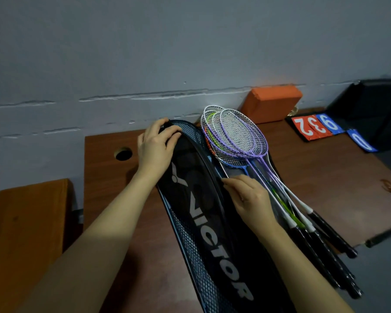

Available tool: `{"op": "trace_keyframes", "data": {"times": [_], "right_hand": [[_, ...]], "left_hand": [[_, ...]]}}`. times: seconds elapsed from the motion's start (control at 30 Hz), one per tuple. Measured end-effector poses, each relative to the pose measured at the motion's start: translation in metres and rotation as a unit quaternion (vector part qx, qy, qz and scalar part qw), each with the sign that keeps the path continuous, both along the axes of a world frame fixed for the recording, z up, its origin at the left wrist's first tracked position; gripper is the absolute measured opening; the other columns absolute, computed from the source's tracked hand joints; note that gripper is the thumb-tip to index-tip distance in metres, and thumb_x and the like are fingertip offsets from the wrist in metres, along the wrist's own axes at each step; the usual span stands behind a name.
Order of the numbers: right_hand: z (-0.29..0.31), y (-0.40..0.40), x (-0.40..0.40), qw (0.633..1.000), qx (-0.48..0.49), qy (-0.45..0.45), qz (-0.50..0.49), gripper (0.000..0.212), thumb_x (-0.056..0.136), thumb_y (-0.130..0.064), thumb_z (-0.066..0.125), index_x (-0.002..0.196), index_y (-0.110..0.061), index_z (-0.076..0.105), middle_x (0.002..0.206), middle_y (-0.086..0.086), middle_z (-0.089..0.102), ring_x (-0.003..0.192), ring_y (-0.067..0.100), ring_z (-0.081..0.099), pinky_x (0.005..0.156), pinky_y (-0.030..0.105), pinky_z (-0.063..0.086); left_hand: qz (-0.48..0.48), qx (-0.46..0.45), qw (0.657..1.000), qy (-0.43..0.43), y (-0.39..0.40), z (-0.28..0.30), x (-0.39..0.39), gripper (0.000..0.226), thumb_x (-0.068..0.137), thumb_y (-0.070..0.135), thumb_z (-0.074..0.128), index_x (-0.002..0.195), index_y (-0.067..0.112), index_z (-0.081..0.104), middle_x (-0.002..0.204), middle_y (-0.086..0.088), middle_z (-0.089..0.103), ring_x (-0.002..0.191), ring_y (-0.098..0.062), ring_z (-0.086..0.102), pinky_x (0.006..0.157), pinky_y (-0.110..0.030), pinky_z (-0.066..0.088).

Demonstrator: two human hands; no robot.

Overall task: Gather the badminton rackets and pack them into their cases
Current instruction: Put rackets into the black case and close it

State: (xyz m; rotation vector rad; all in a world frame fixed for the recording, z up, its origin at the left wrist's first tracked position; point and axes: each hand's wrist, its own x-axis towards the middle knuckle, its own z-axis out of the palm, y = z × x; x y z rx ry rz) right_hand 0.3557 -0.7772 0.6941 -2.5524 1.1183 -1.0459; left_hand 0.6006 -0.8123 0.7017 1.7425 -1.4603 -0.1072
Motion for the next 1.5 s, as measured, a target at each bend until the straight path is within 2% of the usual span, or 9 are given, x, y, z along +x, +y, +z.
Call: {"op": "trace_keyframes", "data": {"times": [0.1, 0.2, 0.3, 0.5, 0.7, 1.0, 1.17, 1.33, 1.5], "right_hand": [[0.001, 0.001, 0.005, 0.999, 0.021, -0.018, 0.017, 0.018, 0.088, -0.016, 0.054, 0.095, -0.007, 0.068, 0.085, 0.004, 0.065, 0.076, 0.023, 0.062, 0.06, 0.043, 0.049], [0.001, -0.001, 0.006, 0.999, 0.025, -0.023, 0.036, 0.018, 0.086, -0.016, 0.053, 0.094, -0.008, 0.068, 0.085, 0.004, 0.065, 0.076, 0.023, 0.061, 0.061, 0.043, 0.049], [0.001, -0.002, 0.002, 0.998, 0.005, -0.019, 0.056, 0.018, 0.086, -0.017, 0.054, 0.094, -0.009, 0.068, 0.083, 0.003, 0.065, 0.075, 0.021, 0.06, 0.06, 0.041, 0.049], [-0.001, -0.003, 0.001, 0.998, 0.016, -0.019, 0.066, 0.017, 0.083, -0.015, 0.054, 0.09, -0.01, 0.068, 0.08, 0.003, 0.064, 0.074, 0.022, 0.06, 0.06, 0.039, 0.047], [-0.016, 0.011, -0.057, 0.996, 0.036, 0.021, 0.079, 0.019, 0.087, -0.021, 0.053, 0.089, -0.012, 0.069, 0.081, -0.001, 0.066, 0.075, 0.021, 0.063, 0.058, 0.04, 0.049], [-0.026, 0.039, -0.095, 0.994, 0.066, 0.039, 0.072, 0.023, 0.088, -0.024, 0.05, 0.091, -0.013, 0.07, 0.08, -0.002, 0.067, 0.073, 0.018, 0.064, 0.056, 0.039, 0.051], [-0.017, 0.04, -0.084, 0.99, 0.096, 0.036, 0.092, 0.028, 0.085, -0.027, 0.046, 0.089, -0.013, 0.069, 0.08, -0.001, 0.066, 0.073, 0.018, 0.063, 0.06, 0.036, 0.051], [-0.018, 0.044, -0.083, 0.991, 0.074, 0.047, 0.105, 0.018, 0.085, -0.02, 0.054, 0.088, -0.011, 0.07, 0.079, 0.0, 0.066, 0.071, 0.018, 0.062, 0.059, 0.029, 0.05], [-0.034, 0.053, -0.104, 0.989, 0.114, 0.048, 0.083, 0.011, 0.082, -0.016, 0.06, 0.086, -0.011, 0.068, 0.077, 0.0, 0.063, 0.071, 0.019, 0.061, 0.059, 0.03, 0.05]], "left_hand": [[-0.068, -0.002, 0.992, -0.107, 0.018, 0.013, -0.019, 0.034, 0.088, 0.014, 0.048, 0.121, 0.022, 0.056, 0.142, -0.005, 0.043, 0.132, -0.028, 0.031, 0.101, -0.045, 0.02], [-0.164, 0.015, 0.968, -0.191, 0.051, 0.011, -0.042, 0.04, 0.087, 0.031, 0.036, 0.123, 0.03, 0.055, 0.143, 0.005, 0.042, 0.136, -0.02, 0.021, 0.101, -0.046, 0.015], [-0.142, 0.054, 0.972, -0.181, 0.066, 0.004, -0.05, 0.044, 0.086, 0.045, 0.031, 0.12, 0.032, 0.057, 0.143, 0.009, 0.041, 0.138, -0.016, 0.016, 0.101, -0.05, 0.016], [-0.137, 0.082, 0.966, -0.204, 0.057, 0.008, -0.048, 0.049, 0.084, 0.054, 0.028, 0.11, 0.027, 0.059, 0.136, 0.005, 0.048, 0.141, -0.02, 0.019, 0.108, -0.05, 0.017], [-0.093, 0.069, 0.973, -0.199, 0.046, 0.006, -0.05, 0.027, 0.092, 0.04, 0.047, 0.113, 0.027, 0.058, 0.142, 0.005, 0.043, 0.142, -0.018, 0.017, 0.111, -0.05, 0.01], [-0.039, 0.095, 0.971, -0.215, 0.054, 0.012, -0.082, 0.032, 0.094, 0.031, 0.048, 0.124, 0.024, 0.054, 0.149, -0.002, 0.032, 0.142, -0.027, 0.015, 0.11, -0.054, 0.009], [-0.174, 0.104, 0.926, -0.317, 0.107, -0.008, -0.131, 0.028, 0.079, 0.027, 0.069, 0.107, 0.027, 0.066, 0.135, -0.002, 0.052, 0.134, -0.035, 0.033, 0.1, -0.062, 0.024], [-0.175, 0.146, 0.949, -0.219, 0.113, -0.016, -0.135, 0.024, 0.09, 0.031, 0.055, 0.112, 0.028, 0.063, 0.142, 0.009, 0.043, 0.143, -0.017, 0.01, 0.112, -0.047, 0.003], [-0.173, 0.142, 0.951, -0.215, 0.101, -0.019, -0.137, 0.022, 0.09, 0.03, 0.054, 0.108, 0.028, 0.067, 0.137, 0.008, 0.049, 0.142, -0.014, 0.014, 0.113, -0.046, 0.001]]}}
